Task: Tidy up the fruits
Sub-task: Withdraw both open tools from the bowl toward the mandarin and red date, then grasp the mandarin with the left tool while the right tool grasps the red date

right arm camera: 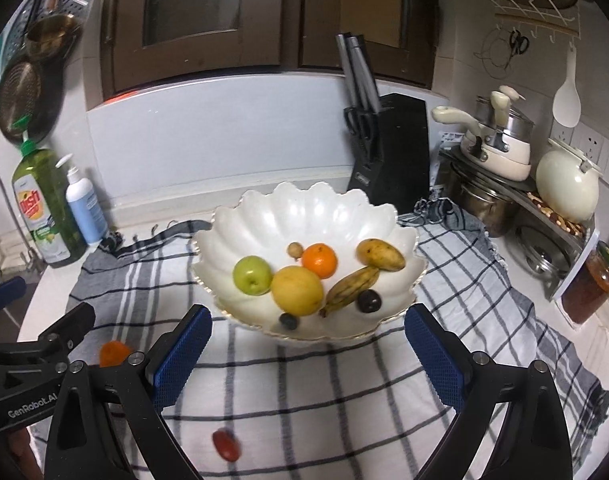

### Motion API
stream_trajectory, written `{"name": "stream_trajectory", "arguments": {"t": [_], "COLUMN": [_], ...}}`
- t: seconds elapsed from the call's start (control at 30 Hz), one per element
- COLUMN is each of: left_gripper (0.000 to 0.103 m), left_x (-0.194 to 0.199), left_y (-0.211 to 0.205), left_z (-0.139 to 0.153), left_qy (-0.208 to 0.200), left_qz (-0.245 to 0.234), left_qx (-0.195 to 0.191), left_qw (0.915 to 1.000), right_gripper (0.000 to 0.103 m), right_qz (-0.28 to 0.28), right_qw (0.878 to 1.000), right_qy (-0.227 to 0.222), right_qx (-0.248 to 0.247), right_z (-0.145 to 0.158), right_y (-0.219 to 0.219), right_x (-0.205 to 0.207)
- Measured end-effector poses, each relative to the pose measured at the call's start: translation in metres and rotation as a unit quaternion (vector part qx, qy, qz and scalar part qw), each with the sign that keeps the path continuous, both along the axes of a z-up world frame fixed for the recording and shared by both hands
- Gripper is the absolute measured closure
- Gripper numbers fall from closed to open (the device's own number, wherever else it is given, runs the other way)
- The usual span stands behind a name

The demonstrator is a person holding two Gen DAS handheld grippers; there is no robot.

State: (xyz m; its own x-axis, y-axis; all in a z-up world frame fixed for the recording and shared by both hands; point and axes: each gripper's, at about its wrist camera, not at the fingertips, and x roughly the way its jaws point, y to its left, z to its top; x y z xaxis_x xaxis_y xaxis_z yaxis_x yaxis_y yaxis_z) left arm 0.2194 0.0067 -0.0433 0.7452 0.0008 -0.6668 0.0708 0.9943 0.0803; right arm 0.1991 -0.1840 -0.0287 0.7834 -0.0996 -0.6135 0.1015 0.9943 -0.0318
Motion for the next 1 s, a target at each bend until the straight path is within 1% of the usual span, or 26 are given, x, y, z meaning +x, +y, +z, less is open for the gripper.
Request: {"name": "stream_trajectory", "arguments": {"t": [0.13,0.27,0.53,0.7,0.83,0.9,0.97,1.0], "left_gripper": [0.000,0.000,0.001,0.006,0.006,0.009,0.016,0.017], "left_x": [-0.007,-0.010,-0.006,0.002,0.008,0.011,0.015,0.017], "left_y": [0.012,0.019,0.019,0.018,0.015,0.014,0.014,0.014], "left_z": [-0.007,-0.016,-0.044,-0.062,-0.075,-0.082,-0.088,-0.091], "left_qy": [0.001,0.005,0.023,0.040,0.047,0.051,0.058,0.061], "left_qz": [0.004,0.006,0.001,-0.001,-0.001,0.000,-0.002,-0.003], "left_qx": [-0.007,-0.010,-0.008,-0.010,-0.005,-0.002,-0.003,-0.003], "left_qw": [1.0000,0.9999,0.9997,0.9991,0.9989,0.9987,0.9983,0.9981], "right_gripper": [0.005,0.005,0.005,0.005,0.005,0.005,0.005,0.005], "right_qz": [0.007,0.012,0.008,0.005,0.002,0.000,-0.001,-0.002], "right_qw": [1.000,1.000,1.000,1.000,0.999,0.999,0.999,0.999], "right_qy": [-0.004,-0.001,0.013,0.027,0.041,0.047,0.051,0.053], "right_qx": [-0.008,-0.004,-0.006,-0.008,-0.005,-0.003,-0.003,-0.002], "right_z": [-0.004,-0.011,-0.031,-0.047,-0.060,-0.066,-0.071,-0.073], "right_y": [0.014,0.021,0.026,0.027,0.026,0.026,0.027,0.027], "right_x": [-0.006,-0.010,-0.008,-0.003,0.003,0.007,0.009,0.011]}}
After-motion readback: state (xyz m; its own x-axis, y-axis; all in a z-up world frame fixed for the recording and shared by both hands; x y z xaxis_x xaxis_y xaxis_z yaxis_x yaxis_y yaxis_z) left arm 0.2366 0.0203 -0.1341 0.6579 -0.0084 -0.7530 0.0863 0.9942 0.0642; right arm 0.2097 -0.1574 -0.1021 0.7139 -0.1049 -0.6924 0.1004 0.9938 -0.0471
